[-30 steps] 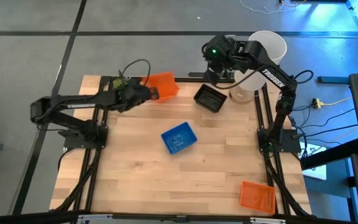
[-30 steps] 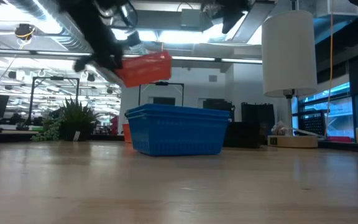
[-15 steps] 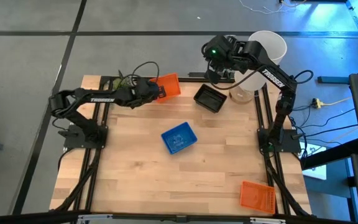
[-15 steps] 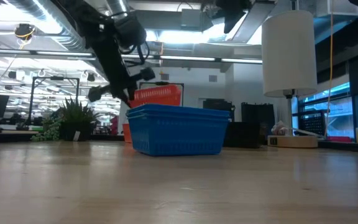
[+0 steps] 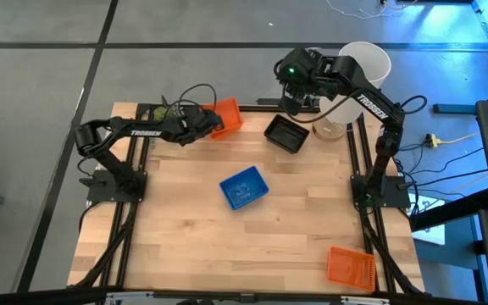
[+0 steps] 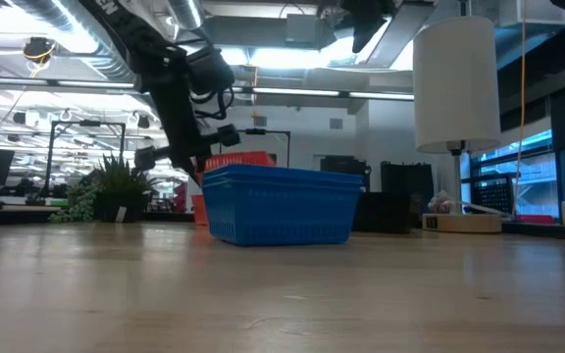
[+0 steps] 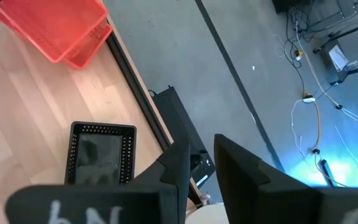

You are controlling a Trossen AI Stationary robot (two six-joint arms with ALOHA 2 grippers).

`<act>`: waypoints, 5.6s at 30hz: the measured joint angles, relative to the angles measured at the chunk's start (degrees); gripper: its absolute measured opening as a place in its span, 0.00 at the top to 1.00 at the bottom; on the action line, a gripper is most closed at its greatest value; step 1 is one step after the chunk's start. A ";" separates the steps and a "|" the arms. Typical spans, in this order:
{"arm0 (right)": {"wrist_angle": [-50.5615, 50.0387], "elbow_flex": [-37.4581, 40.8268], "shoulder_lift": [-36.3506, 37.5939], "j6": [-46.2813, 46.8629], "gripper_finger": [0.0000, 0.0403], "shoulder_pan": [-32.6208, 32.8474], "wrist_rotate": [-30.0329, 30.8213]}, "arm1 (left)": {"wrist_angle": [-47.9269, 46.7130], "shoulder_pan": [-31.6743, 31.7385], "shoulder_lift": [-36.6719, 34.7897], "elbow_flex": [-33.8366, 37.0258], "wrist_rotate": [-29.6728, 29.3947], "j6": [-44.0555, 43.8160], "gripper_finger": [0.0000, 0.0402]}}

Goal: Stack baskets by color
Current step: Stack the bottom left orange bin on the top orange bin, then stack the bottom orange bin on the top orange bins

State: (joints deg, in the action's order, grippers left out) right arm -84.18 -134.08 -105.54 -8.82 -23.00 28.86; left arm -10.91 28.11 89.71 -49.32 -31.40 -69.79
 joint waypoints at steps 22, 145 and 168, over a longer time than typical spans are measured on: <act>0.08 0.00 -0.02 -0.46 0.82 0.00 -0.02 | -16.75 -5.46 -2.26 -0.13 13.93 5.25 1.00; 43.62 94.09 44.89 51.35 0.79 56.47 -55.82 | -36.20 -25.20 -33.59 -0.09 9.81 22.39 0.82; 47.96 96.10 31.00 61.29 0.79 61.35 -54.34 | -36.20 -25.20 -33.59 -0.07 9.79 22.37 0.82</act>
State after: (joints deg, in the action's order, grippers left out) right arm -36.21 -37.98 -74.53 52.47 38.35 -25.47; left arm -47.11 2.92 56.12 -49.39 -21.61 -47.42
